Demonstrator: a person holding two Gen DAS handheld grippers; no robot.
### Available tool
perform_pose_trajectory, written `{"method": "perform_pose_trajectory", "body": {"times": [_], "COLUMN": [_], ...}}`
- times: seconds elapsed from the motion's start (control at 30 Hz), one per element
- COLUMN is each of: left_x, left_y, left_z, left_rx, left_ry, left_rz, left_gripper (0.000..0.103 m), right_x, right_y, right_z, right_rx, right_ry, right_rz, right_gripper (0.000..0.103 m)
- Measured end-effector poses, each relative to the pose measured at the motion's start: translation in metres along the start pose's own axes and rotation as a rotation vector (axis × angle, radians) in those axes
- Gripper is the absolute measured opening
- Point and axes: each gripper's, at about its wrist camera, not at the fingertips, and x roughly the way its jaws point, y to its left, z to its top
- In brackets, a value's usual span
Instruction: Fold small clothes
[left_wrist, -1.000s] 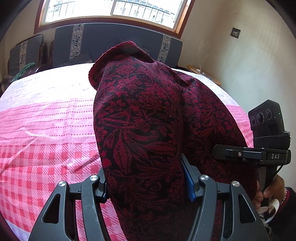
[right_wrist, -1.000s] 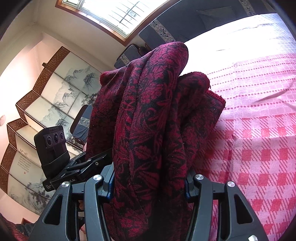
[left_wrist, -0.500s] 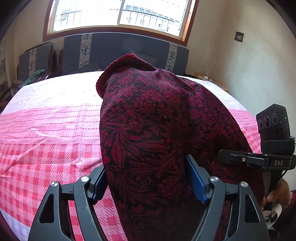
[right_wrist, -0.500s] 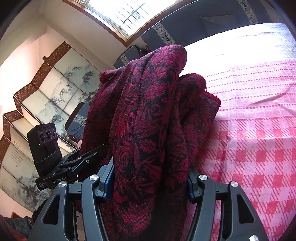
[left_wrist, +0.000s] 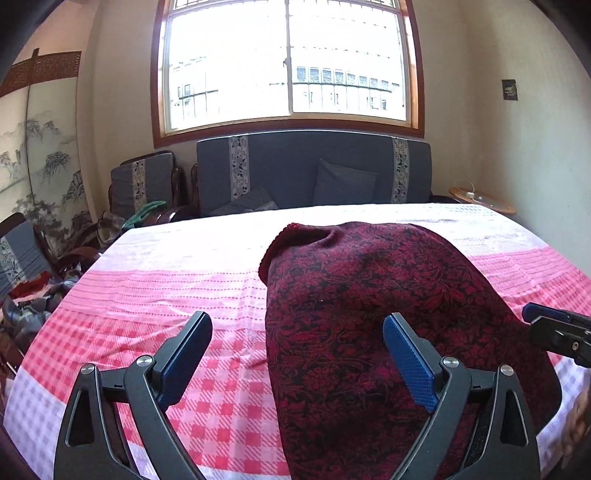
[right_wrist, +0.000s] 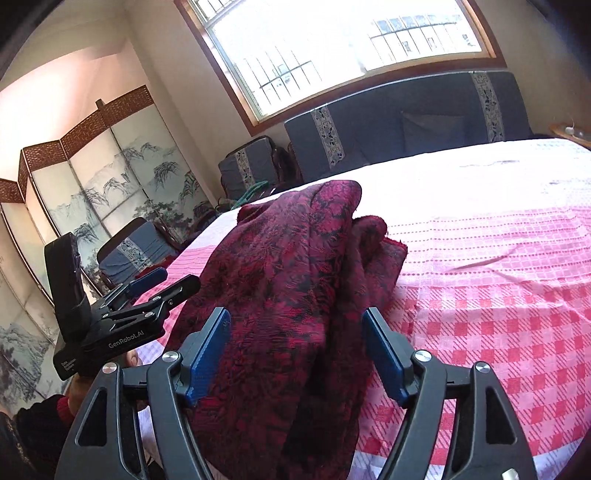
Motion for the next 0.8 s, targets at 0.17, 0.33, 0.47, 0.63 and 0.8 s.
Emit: {"method": "perform_pose_trajectory", "body": {"times": [0.17, 0.33, 0.47, 0.63, 0.8], "left_x": [-0.026, -0.056, -0.072, -0.084, -0.085], "left_y": [0.0, -0.004, -0.013, -0.022, -0.025], "left_z": [0.012, 0.021, 0.029, 0.032, 0.033], "left_rx": [-0.006, 0.004, 0.023, 0.028, 0.01], "left_ry": [-0.083, -0.172, -0.199, -0.215, -0.196], "left_rz": [0.026, 0.049, 0.045, 0.023, -0.008], "left_gripper": [0.099, 0.103, 0.103, 0.103, 0.103], "right_x": [-0.038, -0.058, -0.061, -0.062, -0.065], "right_y": [0.033, 0.048, 0.05, 0.048, 0.044], "right_z": [-0.006, -0.004, -0.003, -0.001, -0.002], "right_rx": [-0.105, -0.151, -0.154, -0.143, -0.125], "right_ry": [-0.12, -0.184, -0.174, -0.177, -0.179], "right_rz": [-0.093, -0.114, -0.099, -0.095, -0.095], "right_gripper": [0.089, 0.099, 0.1, 0.1, 0.1]}}
